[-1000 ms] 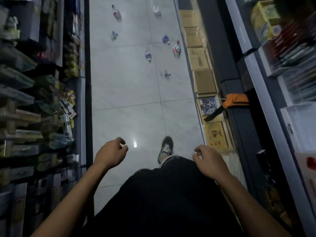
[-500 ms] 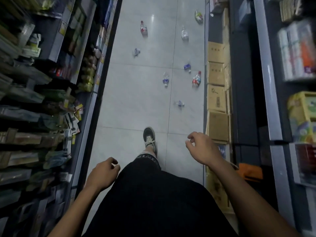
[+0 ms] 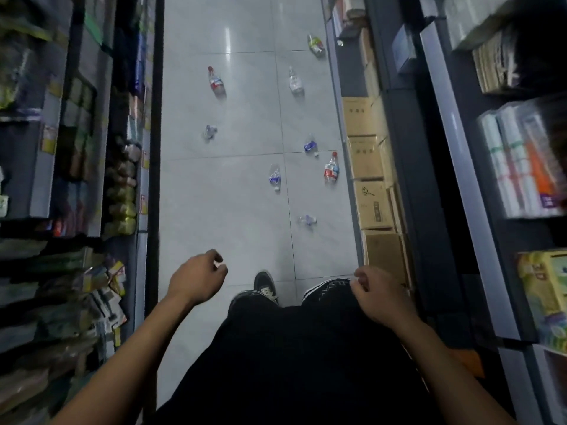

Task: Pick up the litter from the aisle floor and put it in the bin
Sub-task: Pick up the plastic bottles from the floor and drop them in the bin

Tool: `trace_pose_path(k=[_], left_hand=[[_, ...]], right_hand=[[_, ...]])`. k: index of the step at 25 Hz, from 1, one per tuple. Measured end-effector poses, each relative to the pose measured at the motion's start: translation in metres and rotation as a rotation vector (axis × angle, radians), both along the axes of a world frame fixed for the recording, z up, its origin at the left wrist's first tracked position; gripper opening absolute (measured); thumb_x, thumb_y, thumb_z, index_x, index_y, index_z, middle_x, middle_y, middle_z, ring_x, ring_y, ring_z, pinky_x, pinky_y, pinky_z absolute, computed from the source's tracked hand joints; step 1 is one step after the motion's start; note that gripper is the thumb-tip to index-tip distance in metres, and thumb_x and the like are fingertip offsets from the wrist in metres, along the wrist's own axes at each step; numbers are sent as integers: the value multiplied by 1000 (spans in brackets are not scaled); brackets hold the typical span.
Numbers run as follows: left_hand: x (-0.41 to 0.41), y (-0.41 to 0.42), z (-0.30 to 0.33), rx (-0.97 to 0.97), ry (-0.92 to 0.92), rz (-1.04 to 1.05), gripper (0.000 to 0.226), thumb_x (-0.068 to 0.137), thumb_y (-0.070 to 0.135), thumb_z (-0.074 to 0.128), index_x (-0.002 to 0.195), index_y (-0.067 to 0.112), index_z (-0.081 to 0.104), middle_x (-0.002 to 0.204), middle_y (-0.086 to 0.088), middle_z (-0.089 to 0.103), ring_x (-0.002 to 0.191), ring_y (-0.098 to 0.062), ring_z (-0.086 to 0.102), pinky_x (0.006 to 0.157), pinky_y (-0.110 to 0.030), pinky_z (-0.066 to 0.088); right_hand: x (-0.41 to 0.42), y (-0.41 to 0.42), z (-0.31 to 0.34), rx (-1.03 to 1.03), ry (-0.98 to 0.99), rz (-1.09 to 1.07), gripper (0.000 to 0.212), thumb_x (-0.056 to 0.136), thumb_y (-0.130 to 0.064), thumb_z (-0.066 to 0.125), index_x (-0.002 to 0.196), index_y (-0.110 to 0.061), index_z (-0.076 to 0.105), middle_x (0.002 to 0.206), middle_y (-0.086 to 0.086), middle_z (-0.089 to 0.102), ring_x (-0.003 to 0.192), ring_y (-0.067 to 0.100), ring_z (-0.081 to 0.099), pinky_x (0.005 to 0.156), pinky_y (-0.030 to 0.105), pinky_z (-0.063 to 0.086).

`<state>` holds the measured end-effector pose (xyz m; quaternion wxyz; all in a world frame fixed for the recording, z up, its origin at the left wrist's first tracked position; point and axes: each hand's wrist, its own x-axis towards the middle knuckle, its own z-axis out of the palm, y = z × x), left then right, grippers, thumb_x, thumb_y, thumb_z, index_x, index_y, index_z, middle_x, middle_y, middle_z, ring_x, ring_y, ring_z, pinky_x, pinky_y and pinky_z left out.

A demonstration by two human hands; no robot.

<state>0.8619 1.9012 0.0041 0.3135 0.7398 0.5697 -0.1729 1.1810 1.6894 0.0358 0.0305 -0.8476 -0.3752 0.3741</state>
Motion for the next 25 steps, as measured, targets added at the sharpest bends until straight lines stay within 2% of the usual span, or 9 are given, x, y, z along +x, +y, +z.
trace_pose_path(k=[3, 6, 10, 15, 18, 21, 23, 25], left_hand=[[58, 73, 2, 26, 1, -34, 33, 91, 41, 46, 117, 28, 62, 104, 9, 72, 93, -21, 64, 75, -34, 50], [110, 124, 0, 19, 13, -29, 32, 90, 42, 46, 115, 29, 61, 102, 9, 72, 91, -21, 63, 77, -36, 52], [175, 165, -15, -10, 39, 16, 31, 90, 42, 46, 114, 30, 61, 99, 11, 72, 88, -20, 63, 74, -34, 51], [248, 214, -81, -126, 37, -30, 29, 89, 42, 51, 112, 29, 64, 104, 5, 73, 97, -25, 65, 77, -34, 49], [285, 253, -180, -275, 53, -31, 23, 87, 39, 54, 100, 24, 66, 101, -4, 73, 93, -30, 65, 75, -36, 51], [316, 290, -315, -390, 84, 3, 17, 88, 28, 53, 88, 14, 63, 87, -5, 67, 78, -24, 59, 74, -36, 49], [331, 310, -421, -402, 94, 50, 21, 87, 30, 52, 91, 13, 63, 90, -7, 68, 72, -17, 56, 67, -33, 44], [342, 328, -522, -375, 96, 90, 31, 87, 33, 52, 104, 10, 63, 100, -13, 70, 71, -13, 57, 64, -31, 42]], right_hand=[[33, 25, -4, -21, 7, -49, 22, 100, -36, 57, 114, -21, 66, 110, -3, 65, 99, 16, 60, 79, 33, 48], [75, 59, -21, -35, 70, -92, 23, 99, -35, 58, 115, -22, 67, 112, -5, 65, 103, 16, 62, 86, 37, 54], [136, 134, -54, -47, 131, -62, 23, 98, -30, 61, 113, -14, 69, 112, 3, 67, 106, 21, 63, 91, 38, 53], [167, 229, -129, -205, 168, -12, 20, 95, -37, 56, 102, -22, 67, 103, 2, 68, 95, 22, 64, 84, 41, 56], [160, 269, -221, -318, 227, -80, 17, 98, -35, 53, 102, -22, 63, 100, 1, 66, 90, 21, 62, 78, 38, 55], [142, 296, -351, -427, 290, -219, 23, 97, -33, 49, 107, -17, 63, 109, 5, 66, 100, 27, 62, 76, 34, 48], [129, 312, -453, -486, 314, -414, 28, 95, -34, 50, 108, -15, 65, 113, 8, 69, 104, 31, 64, 81, 32, 49], [123, 328, -551, -547, 349, -710, 39, 95, -36, 55, 117, -7, 66, 120, 15, 69, 111, 34, 65, 80, 30, 45]])
